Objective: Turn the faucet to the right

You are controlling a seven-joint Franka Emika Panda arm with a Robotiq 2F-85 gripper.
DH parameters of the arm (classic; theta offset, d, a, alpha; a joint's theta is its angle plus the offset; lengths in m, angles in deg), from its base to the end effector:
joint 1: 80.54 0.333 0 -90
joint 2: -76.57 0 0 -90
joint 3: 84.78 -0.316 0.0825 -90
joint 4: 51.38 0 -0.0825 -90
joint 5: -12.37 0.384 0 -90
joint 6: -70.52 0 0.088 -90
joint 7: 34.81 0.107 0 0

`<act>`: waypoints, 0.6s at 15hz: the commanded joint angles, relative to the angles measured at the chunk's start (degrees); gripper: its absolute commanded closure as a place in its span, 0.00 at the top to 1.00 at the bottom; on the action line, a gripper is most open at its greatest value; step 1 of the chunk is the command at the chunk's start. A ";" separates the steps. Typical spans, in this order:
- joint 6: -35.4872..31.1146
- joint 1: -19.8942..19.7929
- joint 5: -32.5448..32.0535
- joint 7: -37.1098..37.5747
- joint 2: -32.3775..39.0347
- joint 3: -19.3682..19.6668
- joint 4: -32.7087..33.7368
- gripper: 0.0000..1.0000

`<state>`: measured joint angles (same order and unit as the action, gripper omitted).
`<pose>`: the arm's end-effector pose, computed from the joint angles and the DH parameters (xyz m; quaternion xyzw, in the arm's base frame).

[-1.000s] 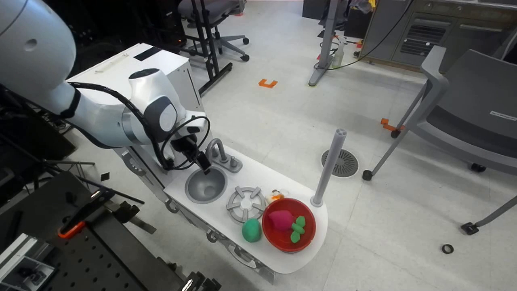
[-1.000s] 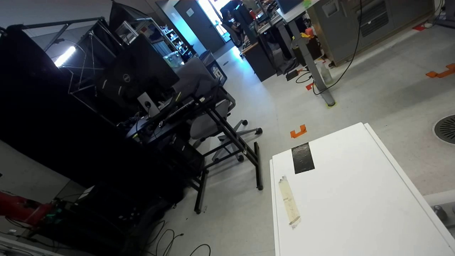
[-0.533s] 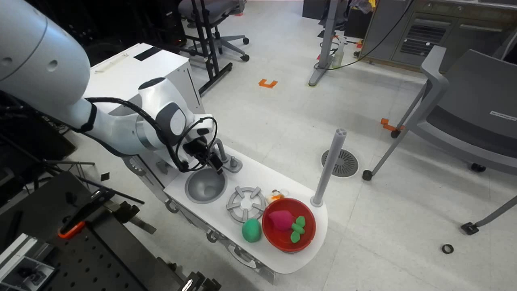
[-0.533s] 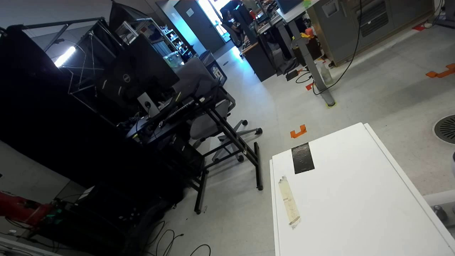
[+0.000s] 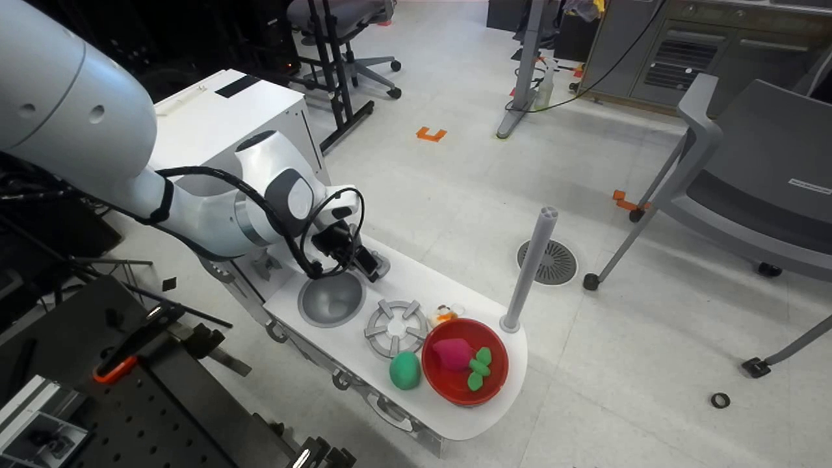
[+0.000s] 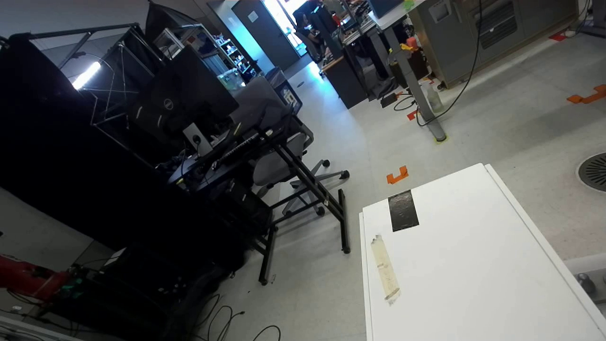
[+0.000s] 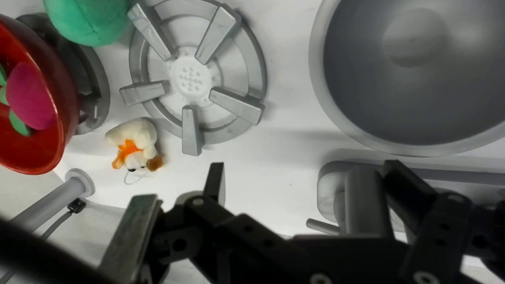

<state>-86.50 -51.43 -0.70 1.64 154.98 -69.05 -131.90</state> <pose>0.6137 0.1739 -0.1046 0.9840 0.0120 0.0681 0.1643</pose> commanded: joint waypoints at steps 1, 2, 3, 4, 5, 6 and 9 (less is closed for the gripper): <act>-1.23 -0.15 1.23 0.35 0.16 2.61 0.42 1.00; -1.21 -0.31 1.21 0.70 0.26 3.38 0.73 1.00; -1.15 -0.48 1.24 1.21 0.34 4.26 1.08 1.00; -0.95 -0.60 1.22 1.72 0.49 5.09 1.55 1.00; -0.47 -1.05 1.44 2.17 0.48 5.60 2.02 1.00; -0.27 -1.34 1.55 2.65 0.51 6.11 2.39 1.00; 0.05 -2.17 1.74 3.70 0.09 6.68 2.81 1.00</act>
<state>-86.60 -53.07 -0.58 4.43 154.96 -62.95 -130.53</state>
